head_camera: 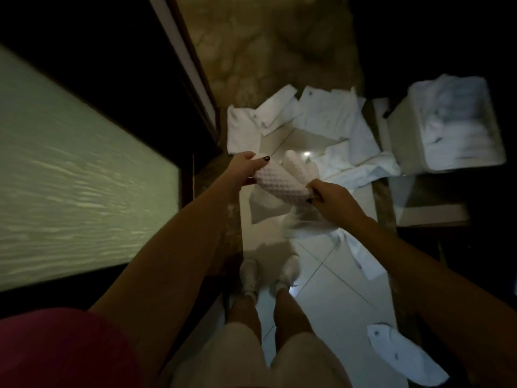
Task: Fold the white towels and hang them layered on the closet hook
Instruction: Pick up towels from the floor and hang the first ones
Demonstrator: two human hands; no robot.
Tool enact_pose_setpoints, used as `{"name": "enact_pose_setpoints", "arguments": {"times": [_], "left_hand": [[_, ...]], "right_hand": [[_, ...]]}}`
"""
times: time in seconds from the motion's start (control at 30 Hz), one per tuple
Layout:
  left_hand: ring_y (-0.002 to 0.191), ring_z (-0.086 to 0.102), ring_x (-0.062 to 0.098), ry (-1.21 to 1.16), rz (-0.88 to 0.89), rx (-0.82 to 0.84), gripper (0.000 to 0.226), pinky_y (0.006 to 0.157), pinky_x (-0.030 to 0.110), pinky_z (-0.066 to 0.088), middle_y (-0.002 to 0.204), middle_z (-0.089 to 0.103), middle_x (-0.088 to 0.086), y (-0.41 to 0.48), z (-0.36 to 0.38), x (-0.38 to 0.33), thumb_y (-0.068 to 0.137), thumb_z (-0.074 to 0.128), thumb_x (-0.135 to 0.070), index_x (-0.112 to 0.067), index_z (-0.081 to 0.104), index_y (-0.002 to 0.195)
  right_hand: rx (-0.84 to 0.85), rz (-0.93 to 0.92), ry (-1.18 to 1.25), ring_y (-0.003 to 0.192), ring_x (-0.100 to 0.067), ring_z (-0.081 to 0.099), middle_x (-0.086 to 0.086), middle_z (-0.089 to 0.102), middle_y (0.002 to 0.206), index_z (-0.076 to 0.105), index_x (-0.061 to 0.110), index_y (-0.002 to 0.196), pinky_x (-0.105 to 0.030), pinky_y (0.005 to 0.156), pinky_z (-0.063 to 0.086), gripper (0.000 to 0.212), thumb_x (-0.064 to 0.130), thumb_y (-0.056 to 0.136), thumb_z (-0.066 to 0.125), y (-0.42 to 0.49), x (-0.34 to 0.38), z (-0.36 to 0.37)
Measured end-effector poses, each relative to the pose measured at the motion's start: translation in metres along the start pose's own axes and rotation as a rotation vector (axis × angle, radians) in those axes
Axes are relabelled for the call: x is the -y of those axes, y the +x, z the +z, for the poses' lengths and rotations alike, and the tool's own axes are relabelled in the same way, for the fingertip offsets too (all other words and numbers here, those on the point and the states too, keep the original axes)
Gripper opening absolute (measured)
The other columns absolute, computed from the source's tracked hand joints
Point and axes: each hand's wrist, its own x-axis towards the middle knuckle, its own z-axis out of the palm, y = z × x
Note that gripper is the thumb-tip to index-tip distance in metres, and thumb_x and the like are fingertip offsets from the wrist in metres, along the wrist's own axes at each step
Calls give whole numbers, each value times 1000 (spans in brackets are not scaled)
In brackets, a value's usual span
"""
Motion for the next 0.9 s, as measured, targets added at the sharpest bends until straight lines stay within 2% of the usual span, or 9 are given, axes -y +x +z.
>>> {"name": "enact_pose_setpoints", "arguments": {"times": [0.1, 0.23, 0.33, 0.4, 0.47, 0.57, 0.63, 0.8, 0.9], "left_hand": [[80, 62, 18, -31, 138, 63, 9, 61, 26, 54, 85, 62, 6, -42, 28, -46, 95, 63, -18, -9, 60, 94], [103, 62, 30, -81, 269, 229, 29, 84, 40, 52, 111, 62, 19, -94, 68, -91, 96, 60, -17, 0, 59, 119], [93, 63, 25, -52, 377, 385, 14, 78, 35, 49, 101, 65, 14, -126, 98, -118, 96, 59, -15, -5, 64, 106], [91, 64, 22, -11, 429, 464, 11, 74, 32, 50, 100, 66, 12, -148, 116, -134, 96, 59, -15, -8, 65, 103], [93, 64, 23, 28, 465, 544, 12, 74, 31, 51, 103, 65, 13, -165, 133, -147, 96, 60, -17, -9, 65, 104], [93, 59, 27, 70, 506, 680, 10, 75, 35, 46, 99, 60, 17, -189, 154, -162, 95, 60, -17, -8, 63, 100], [91, 54, 29, 60, 519, 784, 15, 78, 38, 40, 96, 56, 19, -202, 166, -171, 92, 63, -17, -5, 61, 102], [78, 70, 11, 16, 509, 991, 20, 70, 22, 54, 82, 73, 0, -235, 198, -184, 82, 70, -20, -9, 66, 99], [69, 70, 5, 100, 490, 1046, 66, 66, 17, 54, 72, 72, 1, -270, 227, -185, 62, 86, -33, 10, 58, 102]], "right_hand": [[-72, 14, -50, 88, -30, 62, -13, 66, 98, 60, 9, 112, -36, 76, 47, 18, 15, 99, 50, -36, 5, -49], [-179, 71, -33, 87, -32, 62, -15, 66, 95, 61, 7, 113, -37, 74, 48, 19, 13, 96, 56, -90, 4, -94], [-230, 132, 86, 75, -28, 62, -11, 64, 76, 63, 8, 97, -37, 67, 44, 21, 29, 93, 66, -129, 0, -118], [-302, 203, 186, 74, -17, 62, 8, 63, 71, 65, 25, 85, -22, 63, 43, 22, 46, 93, 61, -152, -2, -133], [-409, 253, 301, 88, -12, 63, 17, 65, 89, 70, 27, 105, -10, 66, 41, 33, 53, 93, 54, -174, -5, -145], [-541, 348, 495, 118, -13, 52, 5, 54, 129, 41, 22, 148, -22, 91, 40, 60, 52, 96, 50, -202, -11, -159], [-610, 376, 644, 128, -17, 48, -3, 46, 145, 30, 22, 153, -26, 99, 37, 65, 48, 97, 50, -217, -15, -163], [-733, 444, 934, 144, -23, 32, -8, 27, 159, 10, 25, 157, -30, 110, 30, 79, 55, 95, 49, -256, -24, -151], [-821, 452, 1104, 145, -23, 30, -2, 22, 161, 6, 31, 157, -33, 110, 30, 80, 57, 95, 48, -291, -35, -145]]}}
